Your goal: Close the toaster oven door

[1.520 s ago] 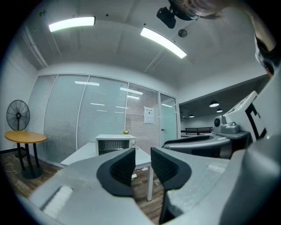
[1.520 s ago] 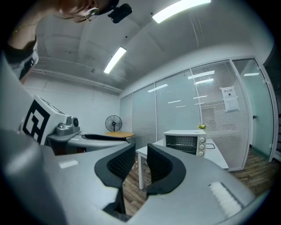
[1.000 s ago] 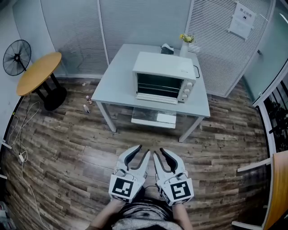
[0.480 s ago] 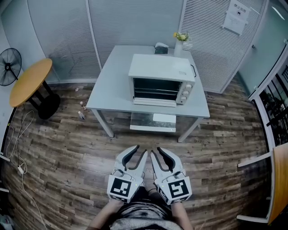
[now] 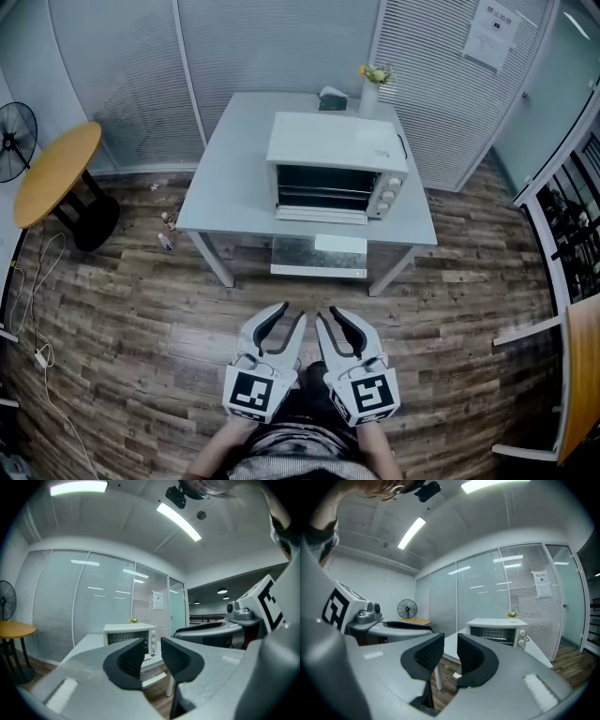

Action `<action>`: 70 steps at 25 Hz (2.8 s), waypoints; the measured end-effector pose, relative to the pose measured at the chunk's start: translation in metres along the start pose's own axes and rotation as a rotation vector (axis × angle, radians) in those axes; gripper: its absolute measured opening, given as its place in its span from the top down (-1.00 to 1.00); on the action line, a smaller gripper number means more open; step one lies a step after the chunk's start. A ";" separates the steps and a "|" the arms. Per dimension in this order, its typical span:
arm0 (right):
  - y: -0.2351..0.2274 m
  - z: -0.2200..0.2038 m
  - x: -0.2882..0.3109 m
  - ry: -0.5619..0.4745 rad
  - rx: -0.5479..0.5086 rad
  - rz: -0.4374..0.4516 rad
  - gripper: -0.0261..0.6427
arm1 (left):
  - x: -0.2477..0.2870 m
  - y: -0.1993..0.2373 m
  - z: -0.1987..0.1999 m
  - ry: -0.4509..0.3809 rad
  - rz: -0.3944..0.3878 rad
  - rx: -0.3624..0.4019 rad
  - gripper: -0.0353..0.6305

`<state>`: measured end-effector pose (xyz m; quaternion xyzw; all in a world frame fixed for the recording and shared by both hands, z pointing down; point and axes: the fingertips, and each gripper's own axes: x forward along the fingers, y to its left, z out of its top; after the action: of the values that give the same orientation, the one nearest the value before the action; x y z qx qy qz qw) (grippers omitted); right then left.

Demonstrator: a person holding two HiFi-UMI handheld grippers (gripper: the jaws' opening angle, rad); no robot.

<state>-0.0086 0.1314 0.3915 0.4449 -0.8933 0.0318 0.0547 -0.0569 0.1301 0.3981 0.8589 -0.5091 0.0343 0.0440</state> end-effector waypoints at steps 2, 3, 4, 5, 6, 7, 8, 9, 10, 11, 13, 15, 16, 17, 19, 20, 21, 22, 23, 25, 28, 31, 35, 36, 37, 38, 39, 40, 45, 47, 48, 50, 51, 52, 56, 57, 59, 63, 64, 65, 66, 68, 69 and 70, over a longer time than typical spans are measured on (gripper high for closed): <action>-0.003 0.000 0.004 0.001 0.001 0.002 0.67 | 0.004 0.003 0.001 -0.001 0.007 -0.008 0.59; -0.005 0.000 0.006 0.002 0.001 0.004 0.67 | 0.007 0.005 0.001 -0.001 0.004 0.001 0.59; -0.007 0.001 0.009 0.003 0.001 0.004 0.67 | 0.010 0.006 0.001 -0.001 0.000 0.012 0.59; -0.010 0.001 0.011 0.004 0.001 0.004 0.67 | 0.013 0.007 0.001 -0.001 -0.003 0.017 0.59; -0.012 0.001 0.014 0.005 0.002 0.005 0.67 | 0.017 0.009 0.001 0.001 -0.003 0.020 0.59; -0.015 0.001 0.018 0.006 0.002 0.006 0.67 | 0.021 0.011 0.000 0.002 -0.003 0.026 0.59; -0.019 0.001 0.023 0.007 0.002 0.008 0.67 | 0.026 0.014 0.000 0.004 -0.004 0.034 0.59; -0.023 0.001 0.027 0.008 0.002 0.009 0.67 | 0.031 0.017 0.000 0.005 -0.004 0.038 0.59; -0.027 0.001 0.032 0.009 0.003 0.011 0.67 | 0.037 0.019 0.000 0.007 -0.002 0.031 0.59; -0.032 0.002 0.037 0.009 0.003 0.012 0.67 | 0.043 0.021 0.001 0.008 -0.001 0.027 0.59; -0.041 0.003 0.048 0.007 0.004 0.015 0.67 | 0.055 0.027 0.001 0.011 -0.004 0.048 0.59; -0.049 0.005 0.059 0.006 0.003 0.021 0.67 | 0.067 0.033 0.003 0.012 -0.002 0.054 0.59; -0.052 0.006 0.065 0.005 0.002 0.023 0.67 | 0.074 0.036 0.004 0.013 0.000 0.044 0.59; -0.056 0.007 0.071 0.005 0.002 0.025 0.67 | 0.080 0.038 0.005 0.012 0.002 0.035 0.59; -0.065 0.010 0.081 0.001 0.005 0.028 0.67 | 0.094 0.043 0.008 0.012 0.004 0.021 0.59; -0.069 0.011 0.087 0.000 0.007 0.031 0.67 | 0.100 0.046 0.010 0.012 0.009 0.003 0.59; -0.073 0.012 0.092 0.002 0.008 0.035 0.67 | 0.106 0.048 0.011 0.013 0.012 -0.004 0.59; -0.077 0.012 0.097 0.005 0.009 0.039 0.67 | 0.112 0.051 0.012 0.015 0.010 0.009 0.59; -0.082 0.013 0.102 0.008 0.009 0.043 0.67 | 0.118 0.055 0.012 0.016 0.007 0.031 0.59; -0.089 0.014 0.112 0.012 0.009 0.052 0.67 | 0.129 0.060 0.013 0.017 0.011 0.032 0.59; -0.100 0.014 0.126 0.016 0.014 0.061 0.68 | 0.145 0.068 0.015 0.018 0.022 0.009 0.59; -0.111 0.015 0.138 0.023 0.006 0.075 0.68 | 0.160 0.072 0.015 0.022 0.020 0.022 0.59; -0.125 0.015 0.151 0.034 -0.001 0.082 0.70 | 0.179 0.078 0.015 0.031 0.011 0.057 0.59; -0.129 0.015 0.154 0.038 0.000 0.084 0.71 | 0.184 0.078 0.015 0.036 0.012 0.054 0.59; -0.133 0.013 0.156 0.043 -0.001 0.085 0.71 | 0.190 0.079 0.015 0.040 0.015 0.041 0.59; -0.138 0.012 0.159 0.048 -0.004 0.085 0.72 | 0.195 0.079 0.014 0.044 0.019 0.026 0.59; -0.143 0.010 0.161 0.054 -0.006 0.085 0.72 | 0.200 0.079 0.013 0.049 0.020 0.025 0.59; -0.148 0.008 0.163 0.059 -0.007 0.085 0.72 | 0.205 0.079 0.010 0.054 0.016 0.038 0.59; -0.169 -0.005 0.174 0.093 -0.015 0.090 0.72 | 0.229 0.078 0.000 0.077 0.003 0.088 0.59; -0.172 -0.009 0.178 0.107 -0.019 0.106 0.72 | 0.236 0.078 -0.002 0.075 0.013 0.059 0.59; -0.173 -0.009 0.179 0.112 -0.020 0.115 0.72 | 0.239 0.077 -0.003 0.074 0.019 0.042 0.59; -0.176 -0.011 0.182 0.114 -0.021 0.125 0.72 | 0.243 0.076 -0.004 0.076 0.030 0.009 0.59; -0.178 -0.012 0.183 0.114 -0.020 0.126 0.72 | 0.246 0.076 -0.004 0.078 0.031 0.002 0.59; -0.180 -0.014 0.184 0.116 -0.019 0.125 0.72 | 0.248 0.077 -0.005 0.080 0.029 0.006 0.59; -0.185 -0.019 0.188 0.128 -0.017 0.114 0.73 | 0.254 0.082 -0.011 0.094 0.006 0.068 0.59; -0.186 -0.020 0.189 0.132 -0.017 0.113 0.73 | 0.255 0.083 -0.012 0.098 -0.002 0.084 0.59; -0.186 -0.023 0.192 0.141 -0.020 0.107 0.73 | 0.258 0.085 -0.015 0.106 -0.015 0.099 0.59; -0.184 -0.029 0.199 0.163 -0.018 0.082 0.73 | 0.261 0.089 -0.020 0.128 -0.049 0.107 0.59; -0.183 -0.031 0.200 0.169 -0.017 0.076 0.73 | 0.262 0.090 -0.022 0.132 -0.059 0.111 0.59; -0.182 -0.033 0.202 0.173 -0.017 0.072 0.73 | 0.263 0.091 -0.023 0.135 -0.068 0.117 0.59; -0.181 -0.035 0.204 0.174 -0.020 0.068 0.74 | 0.263 0.092 -0.025 0.138 -0.075 0.122 0.59; -0.180 -0.039 0.208 0.174 -0.024 0.057 0.74 | 0.264 0.095 -0.031 0.148 -0.086 0.124 0.59; -0.180 -0.043 0.209 0.179 -0.025 0.051 0.74 | 0.265 0.096 -0.035 0.155 -0.091 0.119 0.59; -0.180 -0.046 0.210 0.188 -0.025 0.044 0.74 | 0.265 0.098 -0.039 0.163 -0.097 0.114 0.59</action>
<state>0.0124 -0.1383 0.4652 0.4197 -0.8940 0.0635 0.1434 -0.0165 -0.1432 0.4683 0.8781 -0.4587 0.1308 0.0378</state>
